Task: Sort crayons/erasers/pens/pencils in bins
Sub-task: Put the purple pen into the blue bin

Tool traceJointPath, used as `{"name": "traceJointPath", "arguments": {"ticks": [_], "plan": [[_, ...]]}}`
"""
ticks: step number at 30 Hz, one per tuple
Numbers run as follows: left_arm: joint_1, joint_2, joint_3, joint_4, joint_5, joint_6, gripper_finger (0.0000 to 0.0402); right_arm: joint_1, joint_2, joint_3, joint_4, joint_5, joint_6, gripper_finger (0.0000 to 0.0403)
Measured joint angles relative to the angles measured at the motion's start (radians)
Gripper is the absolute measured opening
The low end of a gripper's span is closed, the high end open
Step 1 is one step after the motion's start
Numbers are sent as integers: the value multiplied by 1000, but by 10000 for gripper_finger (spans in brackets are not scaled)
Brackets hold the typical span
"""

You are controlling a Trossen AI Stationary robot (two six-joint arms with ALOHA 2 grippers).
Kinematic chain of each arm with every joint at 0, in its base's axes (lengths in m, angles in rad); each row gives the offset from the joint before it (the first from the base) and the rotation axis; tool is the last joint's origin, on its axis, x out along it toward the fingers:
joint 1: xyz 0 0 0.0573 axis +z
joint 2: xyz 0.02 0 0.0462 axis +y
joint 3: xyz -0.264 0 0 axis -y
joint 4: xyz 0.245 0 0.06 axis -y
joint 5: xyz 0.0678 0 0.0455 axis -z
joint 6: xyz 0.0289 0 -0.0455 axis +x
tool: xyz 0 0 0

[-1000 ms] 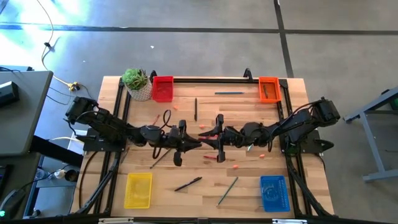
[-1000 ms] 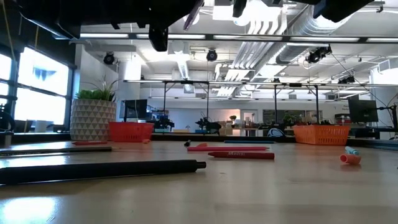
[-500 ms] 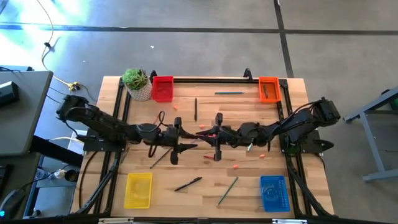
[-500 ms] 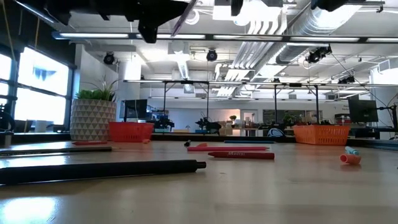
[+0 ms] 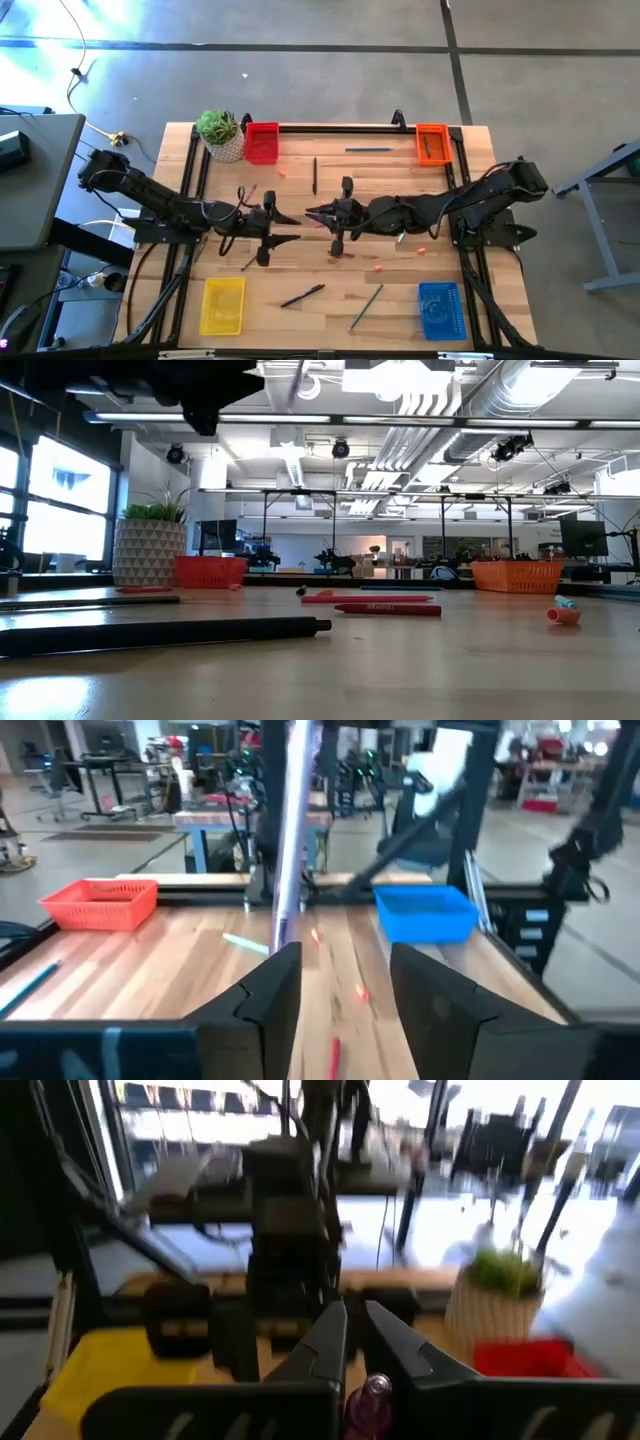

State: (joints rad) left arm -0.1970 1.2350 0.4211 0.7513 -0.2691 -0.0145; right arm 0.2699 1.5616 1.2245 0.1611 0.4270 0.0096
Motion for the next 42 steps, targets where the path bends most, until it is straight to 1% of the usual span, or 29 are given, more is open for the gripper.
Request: {"name": "traceJointPath", "arguments": {"ticks": [3, 6, 8, 10, 13, 15, 18, 21, 28, 32, 37, 42], "plan": [[-12, -8, -35, -1, 0, 2, 123, 3, 1, 48, -233, 2, 136, 7], [-24, -9, -61, 2, -3, 0, 95, 14, 1, 114, -493, -1, 301, 6], [-31, -9, -74, 3, -4, 0, 74, 26, 1, 173, -703, -47, 435, 6], [-36, -9, -84, 11, -6, 0, 54, 45, 1, 223, -876, -92, 569, 6], [-35, -9, -91, 11, -11, -8, 25, 90, 1, 277, -1065, -133, 730, 6], [-35, -9, -93, 11, -15, -9, 10, 130, 0, 299, -1146, -164, 829, 6], [-35, -9, -93, 16, -30, -9, 3, 198, 0, 298, -1255, -176, 976, 6], [-35, -9, -93, 16, -30, -10, 4, 270, -1, 254, -1311, -195, 1140, 6], [-35, -9, -93, 15, -26, -17, 1, 462, 1, 134, -1306, -275, 1486, 5], [-35, -9, -93, 15, -26, -16, 0, 565, 1, 93, -1318, -273, 1652, 5], [-35, -9, -93, 15, -26, -16, 0, 636, 1, 2, -1308, -280, 1786, 5], [-35, -9, -93, 15, -26, -16, 0, 662, 1, -110, -1209, -367, 1834, 5]]}}
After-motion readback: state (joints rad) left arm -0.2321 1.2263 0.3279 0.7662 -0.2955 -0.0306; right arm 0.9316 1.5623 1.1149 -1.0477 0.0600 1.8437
